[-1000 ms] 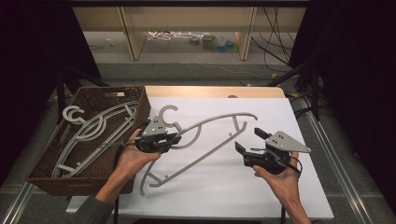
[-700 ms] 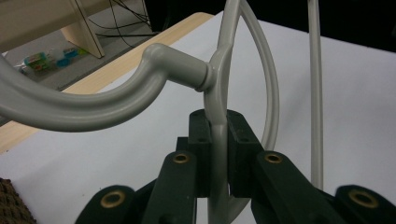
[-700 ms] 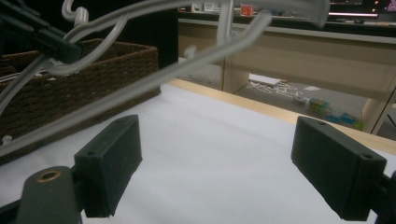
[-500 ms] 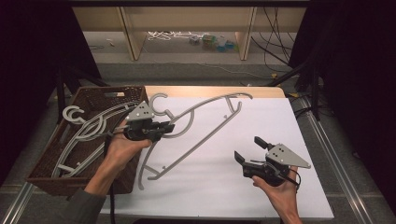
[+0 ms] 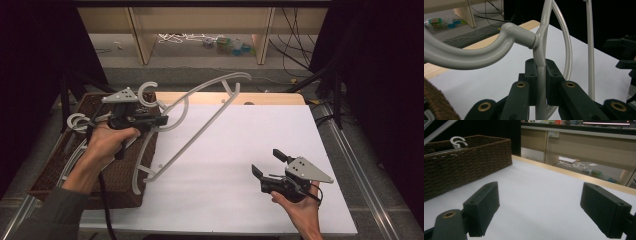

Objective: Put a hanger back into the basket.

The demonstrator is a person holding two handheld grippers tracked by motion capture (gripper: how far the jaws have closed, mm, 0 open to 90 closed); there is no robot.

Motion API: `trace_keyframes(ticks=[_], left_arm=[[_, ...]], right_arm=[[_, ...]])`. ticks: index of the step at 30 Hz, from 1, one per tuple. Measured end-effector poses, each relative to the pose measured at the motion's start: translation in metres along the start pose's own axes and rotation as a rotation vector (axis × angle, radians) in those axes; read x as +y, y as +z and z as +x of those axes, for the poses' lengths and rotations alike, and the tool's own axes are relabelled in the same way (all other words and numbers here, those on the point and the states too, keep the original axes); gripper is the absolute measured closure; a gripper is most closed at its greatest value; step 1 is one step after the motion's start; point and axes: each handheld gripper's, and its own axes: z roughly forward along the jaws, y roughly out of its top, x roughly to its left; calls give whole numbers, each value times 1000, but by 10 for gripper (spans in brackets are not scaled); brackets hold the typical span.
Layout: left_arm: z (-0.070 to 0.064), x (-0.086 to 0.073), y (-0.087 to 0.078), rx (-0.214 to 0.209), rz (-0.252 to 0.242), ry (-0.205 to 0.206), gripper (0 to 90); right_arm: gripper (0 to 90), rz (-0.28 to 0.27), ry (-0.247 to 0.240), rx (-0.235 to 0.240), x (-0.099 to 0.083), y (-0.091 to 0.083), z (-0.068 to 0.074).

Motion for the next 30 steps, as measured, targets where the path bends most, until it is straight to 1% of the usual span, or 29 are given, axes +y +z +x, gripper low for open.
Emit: trace_keyframes(ticks=[1,4,5,8,10,12,13,15,18,19,20,22,23,26,27,29,30], left_arm=[[4,1,-4,12,-5,-4,821],[15,5,-18,28,-16,-27,821],[19,6,-23,36,-17,-20,821],[30,10,-37,93,-20,-26,821],[37,10,-44,119,-22,-35,821],[45,9,-50,142,-27,-44,821],[49,8,-53,153,-20,-47,821],[56,6,-57,167,-23,-59,821],[66,2,-61,196,-19,-59,821],[72,0,-62,204,-22,-69,821],[75,0,-63,213,-12,-73,821],[83,-4,-65,234,-16,-72,821],[86,-5,-66,253,-6,-70,821],[97,-10,-70,288,-8,-81,821],[100,-11,-71,300,4,-82,821],[106,-15,-72,318,5,-94,821],[108,-17,-72,320,6,-98,821]], right_arm=[[166,16,-10,-6,0,-2,-1],[166,17,-10,-4,0,-2,-1],[166,18,-10,-5,0,-2,-1],[166,20,-10,-9,0,-2,-1],[166,13,-8,-13,-1,-1,-2],[166,21,-11,-7,-1,-1,-1],[166,24,-9,-5,-1,-1,-1],[166,20,-10,-5,-1,-1,-1],[166,18,-11,-2,-1,0,0],[166,18,-12,-1,-1,0,1],[166,19,-12,-1,-1,0,1],[166,18,-14,-5,-1,0,1],[166,19,-13,-4,-1,0,1],[166,23,-12,2,-1,0,0],[166,25,-13,2,-1,0,1],[166,23,-8,7,-2,1,1],[166,22,-6,9,-2,1,1]])
